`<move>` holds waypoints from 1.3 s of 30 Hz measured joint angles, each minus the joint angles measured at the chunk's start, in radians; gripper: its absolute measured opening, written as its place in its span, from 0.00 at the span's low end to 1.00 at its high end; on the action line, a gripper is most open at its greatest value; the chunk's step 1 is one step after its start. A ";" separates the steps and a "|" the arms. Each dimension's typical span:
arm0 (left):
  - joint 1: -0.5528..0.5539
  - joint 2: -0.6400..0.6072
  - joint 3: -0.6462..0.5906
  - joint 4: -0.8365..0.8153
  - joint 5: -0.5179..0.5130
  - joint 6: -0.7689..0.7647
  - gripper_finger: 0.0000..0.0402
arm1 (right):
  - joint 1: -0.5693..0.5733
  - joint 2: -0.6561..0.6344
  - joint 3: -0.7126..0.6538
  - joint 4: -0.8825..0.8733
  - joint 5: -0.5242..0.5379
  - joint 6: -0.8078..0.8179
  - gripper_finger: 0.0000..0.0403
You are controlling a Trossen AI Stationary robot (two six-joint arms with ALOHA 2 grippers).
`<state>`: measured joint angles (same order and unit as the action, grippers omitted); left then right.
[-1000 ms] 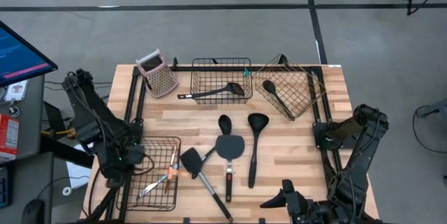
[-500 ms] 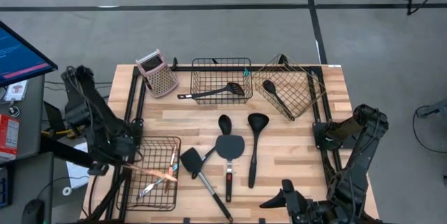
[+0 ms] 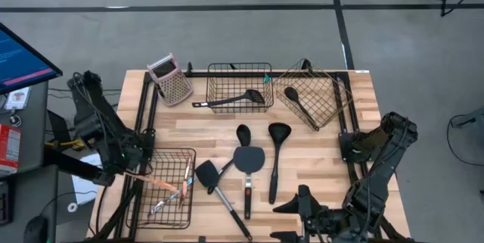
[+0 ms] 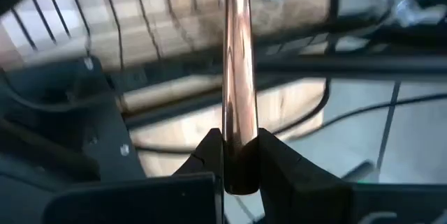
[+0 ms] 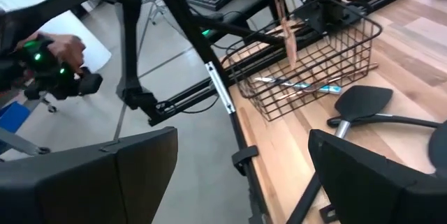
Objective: Pick & Place Kitchen Items
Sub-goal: Put the brown table knife into the bottom wire basket
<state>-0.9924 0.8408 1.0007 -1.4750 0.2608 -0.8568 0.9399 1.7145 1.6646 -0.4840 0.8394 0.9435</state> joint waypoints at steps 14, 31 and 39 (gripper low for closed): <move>0.044 0.131 -0.083 0.154 0.122 0.122 0.07 | -0.017 0.000 0.000 -0.031 -0.007 0.000 0.79; 0.370 0.300 -0.073 0.188 0.270 0.518 0.07 | -0.015 0.000 0.000 -0.035 -0.008 0.000 0.79; 0.481 0.300 -0.073 0.153 0.273 0.649 0.07 | -0.015 0.000 0.000 -0.059 -0.008 0.000 0.79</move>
<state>-0.5111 1.1408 0.9276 -1.3216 0.5339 -0.2083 0.9249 1.7145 1.6650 -0.5431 0.8310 0.9432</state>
